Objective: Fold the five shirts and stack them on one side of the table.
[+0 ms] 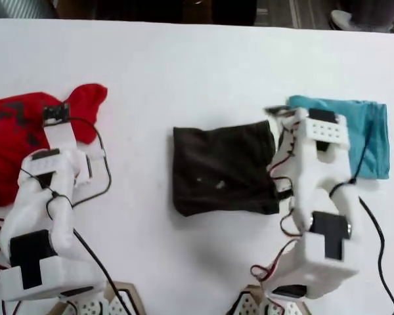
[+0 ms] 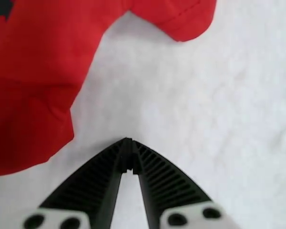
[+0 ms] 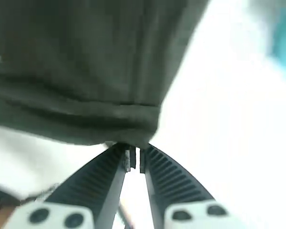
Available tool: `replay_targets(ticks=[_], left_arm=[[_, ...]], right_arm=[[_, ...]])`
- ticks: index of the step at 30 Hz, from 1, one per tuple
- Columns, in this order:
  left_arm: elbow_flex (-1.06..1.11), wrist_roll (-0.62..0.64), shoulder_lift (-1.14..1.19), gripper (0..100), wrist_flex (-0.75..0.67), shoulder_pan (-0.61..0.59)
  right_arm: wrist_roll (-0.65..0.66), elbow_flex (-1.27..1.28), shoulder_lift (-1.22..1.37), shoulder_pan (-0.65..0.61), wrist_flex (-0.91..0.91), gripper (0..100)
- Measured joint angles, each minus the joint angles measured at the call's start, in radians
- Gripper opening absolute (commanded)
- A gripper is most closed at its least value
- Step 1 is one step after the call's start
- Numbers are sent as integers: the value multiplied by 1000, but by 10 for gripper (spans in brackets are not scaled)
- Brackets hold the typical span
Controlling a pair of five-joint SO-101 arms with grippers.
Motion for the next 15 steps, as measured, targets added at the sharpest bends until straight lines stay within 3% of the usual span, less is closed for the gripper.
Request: replay_targets(ticks=[4,10,15], left_arm=[[0,0,0,27,0,0],[0,0,0,27,0,0],[0,0,0,27,0,0]], right_arm=[[-6,0,-81,6,-147,32],[-183,0,-72,-81,-387,257],[-210,-41,66,-169,-529,233]])
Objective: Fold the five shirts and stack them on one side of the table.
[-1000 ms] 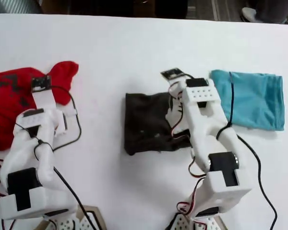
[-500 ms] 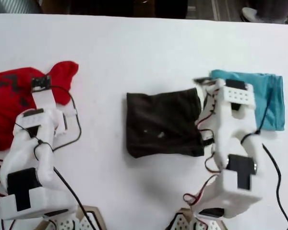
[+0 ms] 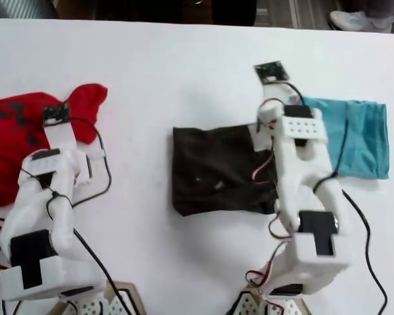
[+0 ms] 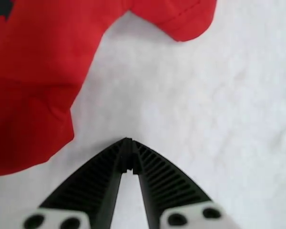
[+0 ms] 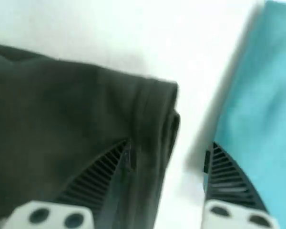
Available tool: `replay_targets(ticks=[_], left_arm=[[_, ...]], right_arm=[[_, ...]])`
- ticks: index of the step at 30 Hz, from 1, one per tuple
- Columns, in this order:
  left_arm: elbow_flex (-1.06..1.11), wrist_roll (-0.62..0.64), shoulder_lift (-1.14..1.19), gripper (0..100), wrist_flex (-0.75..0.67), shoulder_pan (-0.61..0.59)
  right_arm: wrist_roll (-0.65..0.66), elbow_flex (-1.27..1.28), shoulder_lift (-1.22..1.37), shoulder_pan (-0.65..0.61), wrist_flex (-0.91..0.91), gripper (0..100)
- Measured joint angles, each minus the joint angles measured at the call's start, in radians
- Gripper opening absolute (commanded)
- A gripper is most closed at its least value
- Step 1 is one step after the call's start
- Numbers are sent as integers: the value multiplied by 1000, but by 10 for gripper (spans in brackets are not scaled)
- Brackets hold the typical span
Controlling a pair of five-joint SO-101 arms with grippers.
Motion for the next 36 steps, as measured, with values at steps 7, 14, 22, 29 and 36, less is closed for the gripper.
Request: replay_targets(ticks=[7,14,22,29,36], left_arm=[[0,0,0,27,0,0],[0,0,0,27,0,0],[0,0,0,27,0,0],[0,0,0,27,0,0],[0,0,0,27,0,0]], right_arm=[[-6,-239,270,-5,52,231],[-6,-525,474,-6,261,75],[-6,-767,546,-5,330,20],[-6,-861,559,-6,345,22],[-6,-896,559,-6,402,233]])
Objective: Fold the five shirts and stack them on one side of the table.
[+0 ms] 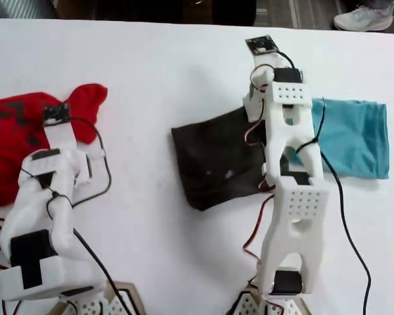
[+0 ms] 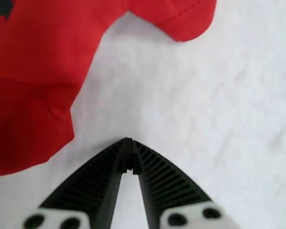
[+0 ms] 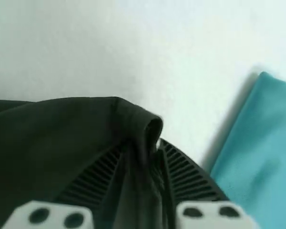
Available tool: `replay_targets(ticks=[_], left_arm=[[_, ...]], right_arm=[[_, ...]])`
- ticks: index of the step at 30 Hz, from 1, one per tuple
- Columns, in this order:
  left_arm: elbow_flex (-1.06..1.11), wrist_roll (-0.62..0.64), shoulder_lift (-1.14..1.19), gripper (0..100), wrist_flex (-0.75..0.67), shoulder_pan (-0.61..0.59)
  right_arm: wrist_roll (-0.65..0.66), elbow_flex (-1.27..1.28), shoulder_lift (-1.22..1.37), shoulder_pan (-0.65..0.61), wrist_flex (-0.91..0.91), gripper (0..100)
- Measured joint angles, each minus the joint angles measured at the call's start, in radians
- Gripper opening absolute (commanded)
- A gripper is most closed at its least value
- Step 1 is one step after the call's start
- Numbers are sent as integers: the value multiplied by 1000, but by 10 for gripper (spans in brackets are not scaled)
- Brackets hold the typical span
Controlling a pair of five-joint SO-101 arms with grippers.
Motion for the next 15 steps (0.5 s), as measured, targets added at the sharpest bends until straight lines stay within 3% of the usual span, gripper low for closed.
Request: replay_targets(ticks=[5,9,15], left_arm=[[0,0,0,27,0,0],[0,0,0,27,0,0],[0,0,0,27,0,0]], right_arm=[[0,-91,-21,2,141,187],[0,-109,-75,2,224,3],[0,-49,-92,-6,316,23]])
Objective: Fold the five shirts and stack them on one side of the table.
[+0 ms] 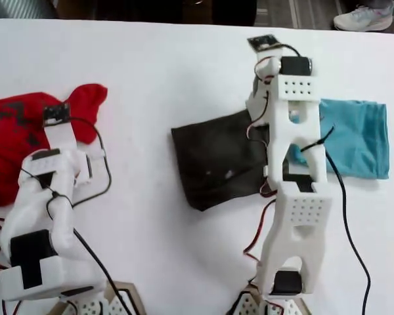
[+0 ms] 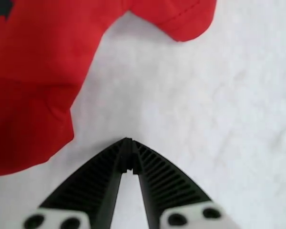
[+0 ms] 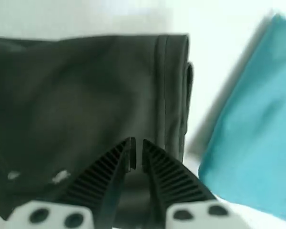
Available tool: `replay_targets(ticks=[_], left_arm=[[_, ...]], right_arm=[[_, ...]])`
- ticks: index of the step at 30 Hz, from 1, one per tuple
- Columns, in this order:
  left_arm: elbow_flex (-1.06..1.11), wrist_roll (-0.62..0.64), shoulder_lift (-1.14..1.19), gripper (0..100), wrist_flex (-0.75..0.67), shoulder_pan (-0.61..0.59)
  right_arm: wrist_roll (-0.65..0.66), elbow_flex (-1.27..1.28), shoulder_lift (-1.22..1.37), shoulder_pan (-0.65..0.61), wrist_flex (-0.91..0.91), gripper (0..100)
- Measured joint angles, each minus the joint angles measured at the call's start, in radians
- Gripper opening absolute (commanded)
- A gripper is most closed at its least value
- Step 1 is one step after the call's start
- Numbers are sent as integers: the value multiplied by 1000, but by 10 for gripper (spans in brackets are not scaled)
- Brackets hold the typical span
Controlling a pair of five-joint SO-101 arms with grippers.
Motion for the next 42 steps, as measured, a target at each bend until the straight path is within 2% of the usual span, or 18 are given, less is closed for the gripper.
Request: replay_targets(ticks=[6,15,18,22,26,34,42], left_arm=[[0,0,0,27,0,0],[0,0,0,27,0,0],[0,0,0,27,0,0],[0,0,0,27,0,0],[0,0,0,27,0,-2],[0,0,0,27,-21,0],[0,0,0,27,-21,0]], right_arm=[[0,167,-121,0,-17,23],[55,740,-374,-17,-413,23],[55,888,-443,-14,-476,22],[55,1000,-503,-11,-494,22],[58,1025,-551,48,-494,22],[167,1060,-591,143,-443,22],[213,1177,-660,187,-436,22]])
